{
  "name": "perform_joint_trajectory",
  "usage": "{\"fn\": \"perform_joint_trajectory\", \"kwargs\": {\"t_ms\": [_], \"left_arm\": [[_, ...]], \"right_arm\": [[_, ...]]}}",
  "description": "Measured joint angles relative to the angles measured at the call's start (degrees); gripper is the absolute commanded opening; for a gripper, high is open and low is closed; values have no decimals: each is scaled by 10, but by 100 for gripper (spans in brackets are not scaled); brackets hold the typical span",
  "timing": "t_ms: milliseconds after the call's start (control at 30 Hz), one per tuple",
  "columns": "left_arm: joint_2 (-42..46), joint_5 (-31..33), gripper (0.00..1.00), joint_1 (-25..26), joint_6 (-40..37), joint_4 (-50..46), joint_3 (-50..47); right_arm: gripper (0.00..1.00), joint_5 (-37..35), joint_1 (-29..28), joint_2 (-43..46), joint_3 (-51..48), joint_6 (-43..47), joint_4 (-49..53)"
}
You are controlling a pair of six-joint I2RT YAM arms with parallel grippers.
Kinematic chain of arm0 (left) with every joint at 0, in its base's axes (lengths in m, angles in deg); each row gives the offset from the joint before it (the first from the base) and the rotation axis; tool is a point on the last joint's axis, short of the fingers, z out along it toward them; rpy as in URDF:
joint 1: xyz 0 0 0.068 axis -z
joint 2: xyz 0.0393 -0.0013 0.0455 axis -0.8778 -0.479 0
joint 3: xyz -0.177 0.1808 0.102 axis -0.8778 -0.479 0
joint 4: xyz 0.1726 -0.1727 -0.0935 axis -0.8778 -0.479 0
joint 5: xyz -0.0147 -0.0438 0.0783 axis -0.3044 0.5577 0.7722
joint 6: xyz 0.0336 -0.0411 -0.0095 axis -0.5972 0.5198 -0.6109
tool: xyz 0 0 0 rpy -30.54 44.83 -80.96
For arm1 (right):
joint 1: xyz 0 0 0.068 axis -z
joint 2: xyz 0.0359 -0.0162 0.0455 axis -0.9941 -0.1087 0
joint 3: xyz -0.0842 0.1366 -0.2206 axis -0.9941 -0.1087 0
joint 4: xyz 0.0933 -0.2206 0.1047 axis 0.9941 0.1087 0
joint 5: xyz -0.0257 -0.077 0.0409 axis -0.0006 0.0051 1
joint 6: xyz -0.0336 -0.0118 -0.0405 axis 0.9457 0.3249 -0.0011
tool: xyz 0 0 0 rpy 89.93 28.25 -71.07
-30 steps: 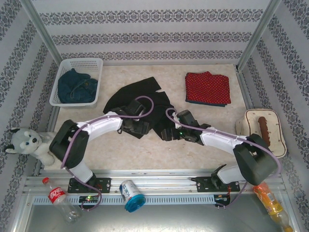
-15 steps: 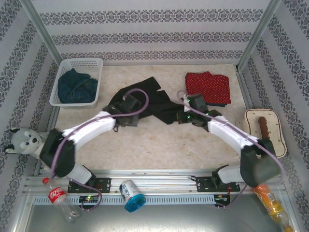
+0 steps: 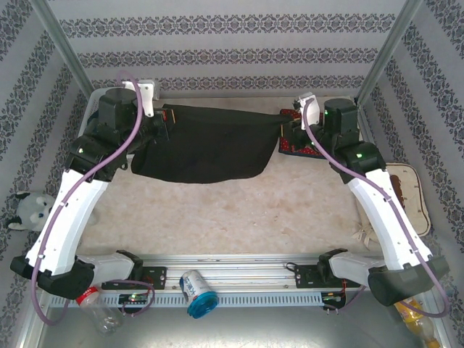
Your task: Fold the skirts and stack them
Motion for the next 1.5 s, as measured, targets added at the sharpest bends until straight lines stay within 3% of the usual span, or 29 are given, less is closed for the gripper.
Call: {"fn": "perform_joint_trajectory", "kwargs": {"t_ms": [367,500,733,767,867,900,1000,1067,1100,1133,1300,1500], "left_arm": [[-71,-47,0,-30,-23,-35,34],[-173,-74,4,-70,-35,-29,92],[-322,-75,1,-101,-102,-26,266],[-322,-76,2,-102,-110,-25,265],[-271,-82,21,-103,-127,12,164],[-235,-86,31,-104,-128,31,94],[-116,-93,74,-104,-123,69,-121],[-41,-99,88,-104,-107,81,-244],[-13,-102,92,-104,-95,80,-284],[11,-104,97,-104,-81,78,-318],[13,-108,100,-104,-16,77,-346],[-66,-108,100,-104,87,118,-372]], "right_arm": [[0,-9,4,2,12,29,-12],[0,-26,11,-78,67,56,-31],[0,-63,14,-222,236,147,-44],[0,-68,11,-222,236,162,-47],[0,-87,-10,-185,169,219,-67],[5,-92,-23,-160,122,237,-69],[49,-89,-58,-93,-14,257,-49],[58,-71,-68,-67,-88,249,-23],[68,-64,-67,-63,-111,242,-12],[97,-56,-65,-61,-134,231,-3],[98,-37,-63,-76,-166,167,5],[98,-55,-34,-127,-169,-2,-101]]}}
